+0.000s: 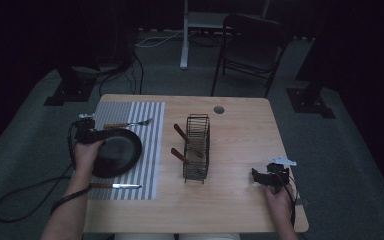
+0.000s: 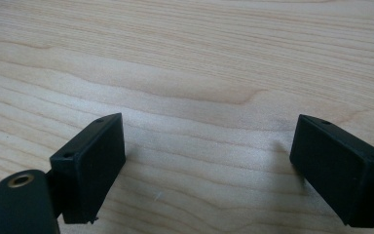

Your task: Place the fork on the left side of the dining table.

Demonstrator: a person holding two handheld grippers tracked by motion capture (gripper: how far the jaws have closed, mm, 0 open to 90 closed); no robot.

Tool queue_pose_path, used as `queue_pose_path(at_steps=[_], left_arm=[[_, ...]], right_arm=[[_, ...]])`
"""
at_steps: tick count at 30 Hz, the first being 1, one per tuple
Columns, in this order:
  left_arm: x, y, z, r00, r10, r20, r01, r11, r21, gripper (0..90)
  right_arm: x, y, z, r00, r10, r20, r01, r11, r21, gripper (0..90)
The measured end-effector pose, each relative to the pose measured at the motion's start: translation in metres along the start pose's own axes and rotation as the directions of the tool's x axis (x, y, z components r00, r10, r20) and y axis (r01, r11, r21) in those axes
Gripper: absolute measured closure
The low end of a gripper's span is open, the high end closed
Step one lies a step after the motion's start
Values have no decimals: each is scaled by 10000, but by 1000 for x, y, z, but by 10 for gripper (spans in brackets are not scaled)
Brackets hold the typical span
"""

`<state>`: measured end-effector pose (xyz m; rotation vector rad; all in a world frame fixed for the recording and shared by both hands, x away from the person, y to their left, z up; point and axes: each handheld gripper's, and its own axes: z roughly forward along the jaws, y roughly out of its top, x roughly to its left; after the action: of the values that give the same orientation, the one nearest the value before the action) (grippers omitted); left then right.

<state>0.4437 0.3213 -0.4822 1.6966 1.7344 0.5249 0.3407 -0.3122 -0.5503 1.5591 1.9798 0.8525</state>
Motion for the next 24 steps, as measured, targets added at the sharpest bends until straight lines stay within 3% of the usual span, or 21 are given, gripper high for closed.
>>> queue_pose_path(at_steps=[3,10,18,24], left_arm=[[-4,-6,-7,9995,298,88,-297,9995,-101,199],[-13,-17,-26,9969,518,588,-502,9983,-281,199],[-17,-30,-43,9942,1036,304,-1023,9939,-413,199],[-18,-44,-54,9933,1149,91,-1143,9923,-475,199]], right_arm=[[0,0,0,10000,2,-2,-2,10000,1,124],[0,0,0,10000,3,-2,-3,10000,-1,124],[0,0,0,10000,0,-2,0,10000,1,125],[0,0,0,10000,0,0,0,10000,0,125]])
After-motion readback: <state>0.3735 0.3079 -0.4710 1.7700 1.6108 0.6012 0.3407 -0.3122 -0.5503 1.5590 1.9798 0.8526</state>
